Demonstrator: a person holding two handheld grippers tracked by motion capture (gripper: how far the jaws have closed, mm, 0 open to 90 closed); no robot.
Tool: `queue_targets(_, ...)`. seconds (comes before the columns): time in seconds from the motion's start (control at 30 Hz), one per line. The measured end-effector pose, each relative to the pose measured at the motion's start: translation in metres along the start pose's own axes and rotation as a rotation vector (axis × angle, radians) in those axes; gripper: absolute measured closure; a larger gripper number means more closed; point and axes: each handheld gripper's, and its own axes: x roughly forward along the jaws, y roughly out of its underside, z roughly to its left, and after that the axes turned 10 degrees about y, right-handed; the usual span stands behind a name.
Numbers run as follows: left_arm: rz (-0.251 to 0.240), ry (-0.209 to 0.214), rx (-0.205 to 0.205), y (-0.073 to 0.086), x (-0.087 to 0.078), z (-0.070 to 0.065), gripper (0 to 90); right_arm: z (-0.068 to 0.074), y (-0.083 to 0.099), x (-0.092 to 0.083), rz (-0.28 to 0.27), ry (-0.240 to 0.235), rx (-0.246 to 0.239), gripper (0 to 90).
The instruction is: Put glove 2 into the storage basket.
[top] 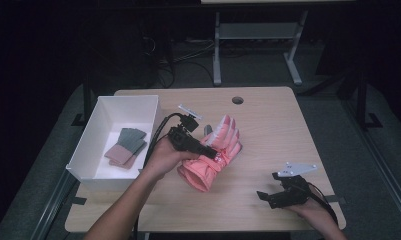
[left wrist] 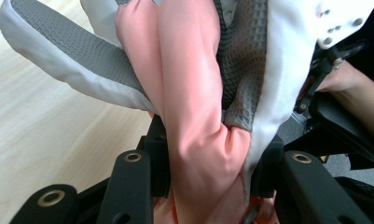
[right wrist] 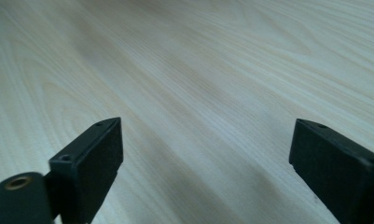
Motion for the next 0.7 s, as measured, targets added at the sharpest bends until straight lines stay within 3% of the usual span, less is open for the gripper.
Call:
queue_targets(0.43, -0.058, -0.054, 0.004, -0.004, -0.055, -0.007, 59.5, -0.002, 0.001, 0.001, -0.004, 0.011, 0.002, 8.1)
queue_targets(0.7, -0.14, -0.091, -0.015, 0.004, -0.102, -0.004, 59.5, -0.002, 0.001, 0.002, -0.002, 0.02, 0.002, 7.3)
